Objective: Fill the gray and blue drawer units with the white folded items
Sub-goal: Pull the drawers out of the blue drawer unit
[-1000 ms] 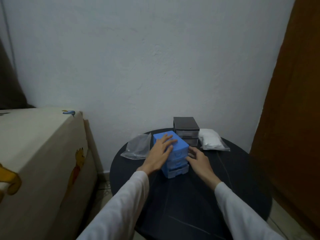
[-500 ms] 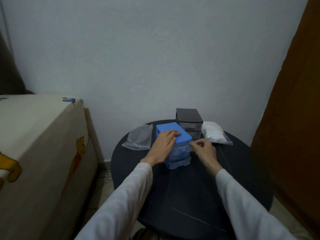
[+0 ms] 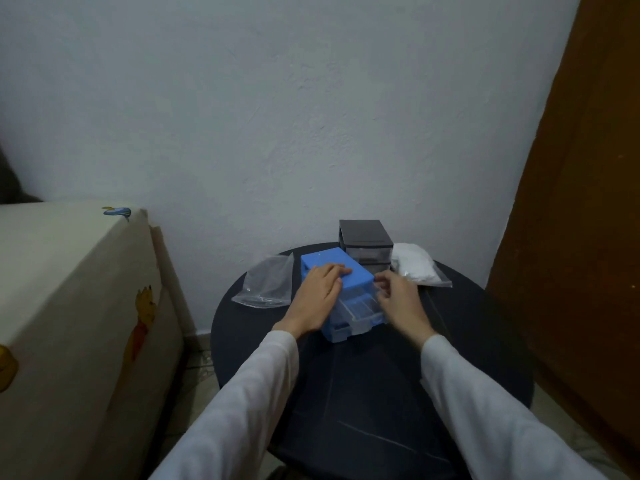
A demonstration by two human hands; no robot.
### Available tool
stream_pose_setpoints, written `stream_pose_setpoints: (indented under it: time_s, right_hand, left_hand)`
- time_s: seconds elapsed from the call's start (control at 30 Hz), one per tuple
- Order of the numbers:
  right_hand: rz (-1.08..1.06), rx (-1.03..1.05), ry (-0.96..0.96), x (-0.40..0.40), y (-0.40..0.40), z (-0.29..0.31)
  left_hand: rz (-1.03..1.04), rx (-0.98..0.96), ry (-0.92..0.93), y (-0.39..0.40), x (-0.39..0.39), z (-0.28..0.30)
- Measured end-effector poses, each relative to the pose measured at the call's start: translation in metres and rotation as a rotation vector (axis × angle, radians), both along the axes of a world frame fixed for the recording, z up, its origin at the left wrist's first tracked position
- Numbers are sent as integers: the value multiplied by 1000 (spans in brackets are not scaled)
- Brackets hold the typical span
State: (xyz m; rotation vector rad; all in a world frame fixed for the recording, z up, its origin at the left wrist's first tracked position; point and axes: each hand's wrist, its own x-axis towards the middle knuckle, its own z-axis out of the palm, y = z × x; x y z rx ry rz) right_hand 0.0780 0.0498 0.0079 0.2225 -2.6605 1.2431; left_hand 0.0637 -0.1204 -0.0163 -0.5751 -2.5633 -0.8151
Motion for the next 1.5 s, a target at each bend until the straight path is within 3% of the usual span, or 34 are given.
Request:
stream_pose_setpoints:
  time_s: [0.37, 0.7, 0.9, 1.07, 1.13, 1.23, 1.33, 1.5]
  right_hand:
    - [48, 38, 49, 26, 57, -6]
    - [-284, -106, -147, 15, 118, -42]
    - [-331, -10, -191, 11, 114, -48]
    - [-402, 279, 37, 9, 75, -32]
    - [-327, 163, 47, 5, 54, -25]
    - [-124, -135, -151, 2, 20, -18]
    - [-28, -196, -261, -2, -4, -24]
    - [-71, -334, -229, -4, -16, -35]
  left_hand:
    - [26, 53, 64, -1, -3, -5]
    - [13, 96, 65, -1, -6, -9]
    - [2, 74, 56, 1, -4, -5]
    - [6, 44, 34, -1, -5, -5]
    - [2, 35, 17, -1, -5, -4]
    - [3, 19, 11, 0, -4, -2]
    - [16, 9, 1, 0, -5, -1]
    - [24, -9, 7, 0, -6, -3]
